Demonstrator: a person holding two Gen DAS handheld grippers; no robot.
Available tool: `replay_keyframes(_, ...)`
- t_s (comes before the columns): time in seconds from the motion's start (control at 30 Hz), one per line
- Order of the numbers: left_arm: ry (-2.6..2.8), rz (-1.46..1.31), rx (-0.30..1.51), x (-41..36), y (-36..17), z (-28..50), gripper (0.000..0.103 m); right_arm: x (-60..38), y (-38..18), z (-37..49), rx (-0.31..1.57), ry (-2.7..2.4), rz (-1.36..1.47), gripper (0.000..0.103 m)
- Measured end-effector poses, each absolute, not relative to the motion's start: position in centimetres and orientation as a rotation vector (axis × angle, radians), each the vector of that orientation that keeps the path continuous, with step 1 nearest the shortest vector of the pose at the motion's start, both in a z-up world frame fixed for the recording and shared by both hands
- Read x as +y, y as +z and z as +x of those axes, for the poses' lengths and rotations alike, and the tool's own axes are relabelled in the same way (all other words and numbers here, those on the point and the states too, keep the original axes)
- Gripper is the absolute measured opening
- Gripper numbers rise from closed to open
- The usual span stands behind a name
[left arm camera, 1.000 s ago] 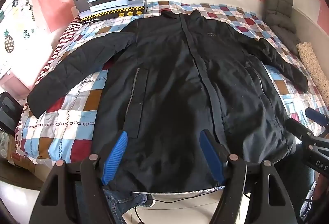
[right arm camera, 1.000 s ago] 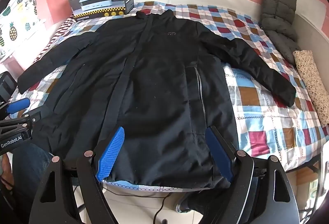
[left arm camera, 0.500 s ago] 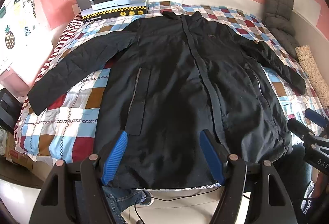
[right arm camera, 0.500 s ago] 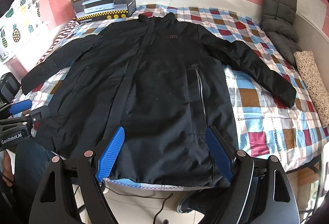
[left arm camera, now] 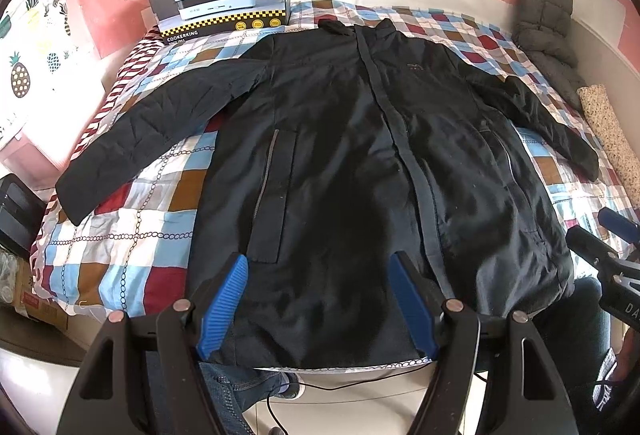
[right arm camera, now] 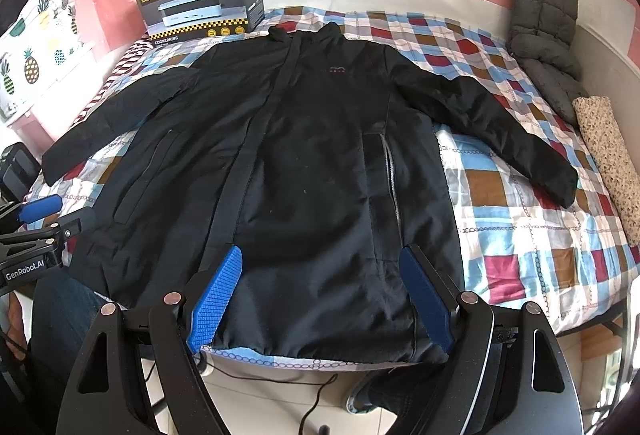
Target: Fold large clothes
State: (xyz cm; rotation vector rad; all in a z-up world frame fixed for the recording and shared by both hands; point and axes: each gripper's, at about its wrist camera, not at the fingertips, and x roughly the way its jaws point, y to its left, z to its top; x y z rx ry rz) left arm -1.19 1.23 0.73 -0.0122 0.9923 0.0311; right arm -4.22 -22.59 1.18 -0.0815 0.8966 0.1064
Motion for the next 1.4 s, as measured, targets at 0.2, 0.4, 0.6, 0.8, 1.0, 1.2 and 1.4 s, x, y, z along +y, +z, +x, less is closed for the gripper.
replay_keyframes(0.2,0.037,-0.01,0.99,1.2,0.72,-1.02,0.075,-22.69,1.1,-4.07,0.9,0.107,-0.08,0.081)
replay_keyframes(0.4,0.037,-0.008,0.989,1.24,0.75,-1.01,0.075,-22.78,1.04,-3.86,0.903,0.108,-0.08,0.081)
replay_keyframes(0.6,0.036,-0.01,0.991,1.31,0.75,-0.86,0.075,-22.77,1.04,-3.75,0.904,0.106,-0.08,0.081)
replay_keyframes(0.8,0.033,-0.037,0.997,1.74,0.48,-0.63,0.075,-22.74,1.05,-3.84,0.903,0.108,-0.082,0.081)
replay_keyframes(1.0,0.041,-0.041,0.99,2.01,0.41,-0.8,0.075,-22.81,1.13,-3.6,0.904,0.11,-0.087,0.081)
replay_keyframes(1.2,0.043,-0.038,0.988,2.0,0.48,-0.81,0.075,-22.6,1.18,-3.5,0.906,0.112,-0.094,0.081)
replay_keyframes(1.4,0.039,-0.045,0.986,2.1,0.44,-0.69,0.075,-22.03,1.23,-3.43,0.905,0.116,-0.102,0.081)
